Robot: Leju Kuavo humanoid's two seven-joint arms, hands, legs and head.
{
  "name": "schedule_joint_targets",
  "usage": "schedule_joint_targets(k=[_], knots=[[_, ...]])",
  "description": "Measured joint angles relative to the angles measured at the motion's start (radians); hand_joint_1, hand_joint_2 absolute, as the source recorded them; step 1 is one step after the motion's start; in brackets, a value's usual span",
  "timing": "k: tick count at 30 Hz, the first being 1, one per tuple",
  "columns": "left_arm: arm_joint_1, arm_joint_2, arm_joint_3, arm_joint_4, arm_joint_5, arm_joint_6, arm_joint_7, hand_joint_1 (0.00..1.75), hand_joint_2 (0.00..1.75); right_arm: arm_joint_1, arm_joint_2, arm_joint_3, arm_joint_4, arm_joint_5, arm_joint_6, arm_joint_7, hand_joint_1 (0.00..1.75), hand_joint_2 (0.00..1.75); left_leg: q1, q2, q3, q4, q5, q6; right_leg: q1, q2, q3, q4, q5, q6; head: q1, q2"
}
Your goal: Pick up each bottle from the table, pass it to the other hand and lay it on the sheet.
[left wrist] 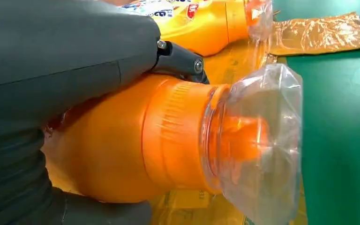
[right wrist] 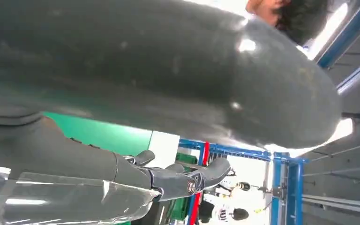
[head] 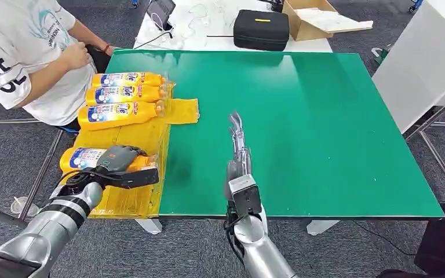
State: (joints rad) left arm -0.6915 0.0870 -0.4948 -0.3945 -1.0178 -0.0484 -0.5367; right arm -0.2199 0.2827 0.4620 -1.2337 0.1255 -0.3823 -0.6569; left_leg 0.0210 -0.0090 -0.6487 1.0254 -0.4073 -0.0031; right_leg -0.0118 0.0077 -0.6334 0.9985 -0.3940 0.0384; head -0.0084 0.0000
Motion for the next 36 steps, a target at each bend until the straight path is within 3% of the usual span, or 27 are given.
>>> schedule_joint_targets(k=[1, 2, 21, 24, 28, 29, 31, 32, 36], knots=[[-0.001, 0.000, 0.000, 0.002, 0.010, -0.012, -0.004, 0.00, 1.75, -0.001, 0.001, 0.000, 0.002, -0.002, 0.003, 0.000, 0.00, 0.00, 0.000, 0.000, 0.000, 0.000, 0.000, 0.000, 0.000, 0.000, 0.000, 0.000, 0.000, 0.000, 0.000, 0.000], [-0.001, 0.000, 0.000, 0.004, 0.018, -0.023, -0.008, 0.00, 0.00, -0.001, 0.002, 0.000, 0.005, -0.002, 0.007, 0.000, 0.00, 0.00, 0.000, 0.000, 0.000, 0.000, 0.000, 0.000, 0.000, 0.000, 0.000, 0.000, 0.000, 0.000, 0.000, 0.000], [0.028, 0.014, 0.069, -0.018, 0.404, -0.291, -0.166, 0.00, 0.00, -0.025, 0.018, -0.002, 0.077, -0.011, 0.020, -0.007, 0.00, 0.00, 0.000, -0.001, 0.005, 0.000, 0.000, 0.000, 0.000, 0.000, 0.005, 0.000, 0.000, 0.000, 0.000, 0.000], [0.074, 0.003, 0.113, -0.071, 0.561, -0.237, -0.166, 0.00, 0.00, -0.029, 0.020, -0.003, 0.092, -0.007, 0.020, -0.005, 0.00, 0.00, 0.000, 0.000, 0.005, 0.000, 0.000, 0.000, 0.000, 0.000, 0.004, 0.000, 0.000, 0.000, 0.000, 0.000], [0.162, -0.079, 0.257, -0.223, 0.807, 0.072, -0.166, 0.00, 0.00, -0.026, 0.026, -0.002, 0.101, 0.018, -0.001, 0.028, 0.00, 0.00, 0.000, -0.001, 0.002, 0.000, 0.000, 0.000, 0.000, 0.000, 0.002, 0.000, 0.000, 0.000, 0.000, 0.000], [0.177, -0.104, 0.305, -0.279, 0.852, 0.153, -0.166, 0.00, 0.00, -0.024, 0.030, 0.000, 0.102, 0.025, -0.005, 0.035, 0.00, 1.75, 0.000, -0.001, 0.002, 0.000, 0.000, 0.000, -0.001, 0.000, 0.002, 0.000, 0.000, 0.000, 0.000, 0.000], [0.204, -0.143, 0.379, -0.383, 0.910, 0.228, -0.166, 0.00, 0.00, -0.021, 0.033, 0.005, 0.105, 0.041, -0.021, 0.039, 0.00, 1.75, -0.001, 0.000, 0.002, 0.000, 0.000, 0.000, -0.001, 0.000, 0.002, 0.000, 0.000, 0.000, 0.000, 0.000], [0.220, -0.156, 0.406, -0.427, 0.934, 0.242, -0.166, 0.00, 1.75, -0.018, 0.033, 0.006, 0.105, 0.049, -0.033, 0.039, 0.00, 1.75, -0.001, 0.000, 0.002, 0.000, 0.000, 0.000, -0.001, 0.001, 0.001, 0.000, 0.000, 0.000, 0.000, 0.000], [0.291, -0.229, 0.519, -0.649, 1.010, 0.245, -0.166, 0.00, 1.75, 0.012, 0.028, 0.007, 0.095, 0.089, -0.119, -0.004, 0.00, 1.75, 0.000, 0.000, 0.002, 0.000, -0.001, 0.000, 0.000, 0.001, 0.001, 0.000, -0.001, 0.000, 0.000, 0.000]])
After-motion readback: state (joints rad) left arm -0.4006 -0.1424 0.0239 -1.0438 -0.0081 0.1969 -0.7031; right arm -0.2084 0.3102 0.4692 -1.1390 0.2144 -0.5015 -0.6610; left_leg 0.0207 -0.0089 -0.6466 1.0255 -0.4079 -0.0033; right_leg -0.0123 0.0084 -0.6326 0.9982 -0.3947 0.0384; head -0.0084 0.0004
